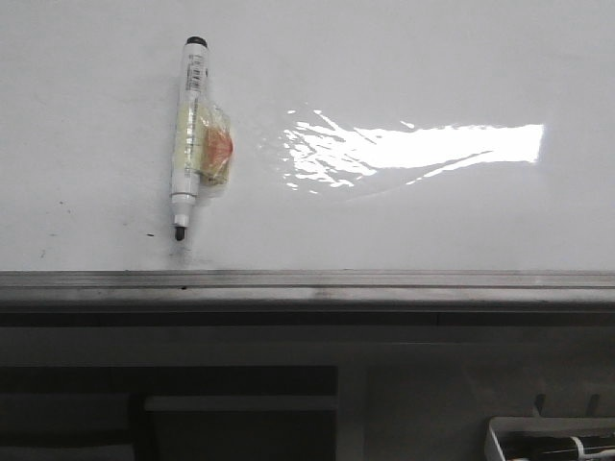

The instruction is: Write number 5 on whiteboard

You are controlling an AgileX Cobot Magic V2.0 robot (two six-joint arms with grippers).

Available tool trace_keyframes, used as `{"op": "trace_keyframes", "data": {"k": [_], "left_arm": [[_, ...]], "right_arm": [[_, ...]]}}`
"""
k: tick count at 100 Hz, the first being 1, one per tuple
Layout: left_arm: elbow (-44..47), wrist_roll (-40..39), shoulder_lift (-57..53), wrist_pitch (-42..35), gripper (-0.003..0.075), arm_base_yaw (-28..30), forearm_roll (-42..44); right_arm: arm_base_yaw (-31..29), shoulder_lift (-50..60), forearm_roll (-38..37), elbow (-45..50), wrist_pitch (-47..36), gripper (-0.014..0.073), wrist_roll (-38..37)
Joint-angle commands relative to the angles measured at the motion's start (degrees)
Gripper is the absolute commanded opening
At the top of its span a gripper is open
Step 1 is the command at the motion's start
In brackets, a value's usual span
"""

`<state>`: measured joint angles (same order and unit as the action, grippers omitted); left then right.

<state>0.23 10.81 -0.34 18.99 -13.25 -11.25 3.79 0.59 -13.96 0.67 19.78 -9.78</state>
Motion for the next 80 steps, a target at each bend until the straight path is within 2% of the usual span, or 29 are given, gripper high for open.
{"op": "trace_keyframes", "data": {"k": [1,65,80], "left_arm": [[1.06,-0.64,-1.61,-3.8,-0.002,0.06,-0.47],[1.06,-0.64,-1.61,-3.8,-0.002,0.06,-0.08],[1.06,-0.64,-1.61,-6.25,-0.002,0.06,-0.08]], "right_arm": [[-0.07,0.99,-0.13,1.55,-1.08,-0.0061,0.22],[-0.07,0.99,-0.25,1.55,-1.08,-0.0061,0.22],[-0.07,0.99,-2.0,1.55,-2.19,-0.0061,0.22]]}}
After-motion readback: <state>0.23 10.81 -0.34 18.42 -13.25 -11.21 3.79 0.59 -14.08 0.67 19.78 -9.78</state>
